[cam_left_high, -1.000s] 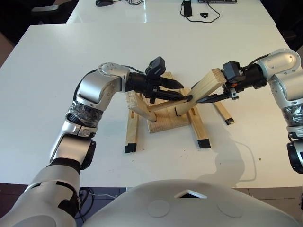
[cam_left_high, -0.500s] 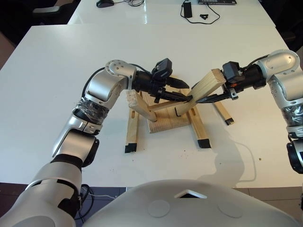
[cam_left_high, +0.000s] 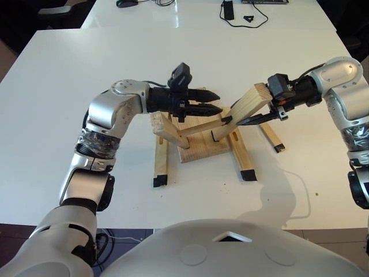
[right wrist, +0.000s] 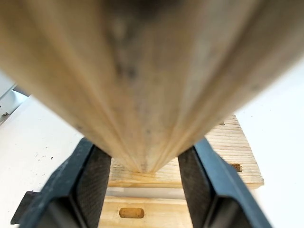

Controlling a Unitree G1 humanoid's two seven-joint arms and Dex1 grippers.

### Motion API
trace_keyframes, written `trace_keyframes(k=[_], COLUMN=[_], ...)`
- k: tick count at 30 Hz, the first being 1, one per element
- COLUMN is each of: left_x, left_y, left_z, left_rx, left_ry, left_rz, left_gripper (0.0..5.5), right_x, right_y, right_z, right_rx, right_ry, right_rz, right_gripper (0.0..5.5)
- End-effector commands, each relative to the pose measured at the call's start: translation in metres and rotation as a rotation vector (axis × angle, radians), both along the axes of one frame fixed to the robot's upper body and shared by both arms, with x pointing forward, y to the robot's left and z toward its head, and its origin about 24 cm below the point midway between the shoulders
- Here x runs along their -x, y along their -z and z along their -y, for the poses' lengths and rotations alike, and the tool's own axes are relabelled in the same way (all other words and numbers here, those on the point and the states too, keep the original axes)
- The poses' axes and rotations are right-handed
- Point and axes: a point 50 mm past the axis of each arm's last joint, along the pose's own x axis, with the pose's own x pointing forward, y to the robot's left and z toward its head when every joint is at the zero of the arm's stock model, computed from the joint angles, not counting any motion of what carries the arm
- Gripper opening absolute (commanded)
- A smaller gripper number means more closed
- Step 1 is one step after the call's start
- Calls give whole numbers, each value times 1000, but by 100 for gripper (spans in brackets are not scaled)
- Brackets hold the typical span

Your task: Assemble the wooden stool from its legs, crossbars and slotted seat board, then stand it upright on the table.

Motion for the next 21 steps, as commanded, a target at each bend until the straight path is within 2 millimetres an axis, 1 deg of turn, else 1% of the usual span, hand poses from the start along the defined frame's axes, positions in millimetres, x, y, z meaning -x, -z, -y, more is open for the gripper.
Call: trace_keyframes(k=[1, 3, 5, 7, 8, 10, 11, 12, 13, 15, 17, 18, 19, 21], left_x=[8, 13, 14, 17, 20, 27, 31, 34, 33, 24, 11, 7, 1, -10], left_y=[-33, -33, -16, 14, 36, 90, 108, 119, 120, 101, 68, 55, 34, -15], left_z=[4, 10, 12, 9, 8, 3, 1, -1, -1, 4, 9, 11, 13, 17], left_rx=[74, 73, 21, -50, -95, -262, -322, -347, -330, -214, -77, -30, 38, 164], left_ry=[22, 43, 27, 6, 2, -29, -31, -33, -41, -61, -76, -82, -88, -121], left_rz=[79, 89, 78, 29, -31, -97, -111, -125, -132, -132, -94, -75, -45, 50], left_gripper=[236, 236, 236, 236, 236, 236, 236, 236, 236, 236, 236, 236, 236, 236], right_x=[7, 7, 7, 7, 7, 7, 7, 6, 6, 6, 5, 5, 5, 6], right_y=[38, 39, 40, 41, 42, 43, 44, 44, 43, 42, 42, 42, 42, 43], right_z=[3, 3, 2, 1, 2, 3, 4, 3, 3, 4, 5, 5, 5, 5], right_rx=[186, 188, 191, 196, 200, 210, 213, 218, 220, 224, 226, 227, 226, 220], right_ry=[13, 12, 7, 0, 0, -2, -4, -8, -12, -16, -12, -10, -7, -2], right_rz=[-71, -73, -74, -74, -75, -78, -78, -77, -76, -74, -72, -72, -71, -72], right_gripper=[202, 202, 202, 202, 202, 202, 202, 202, 202, 202, 202, 202, 202, 202])
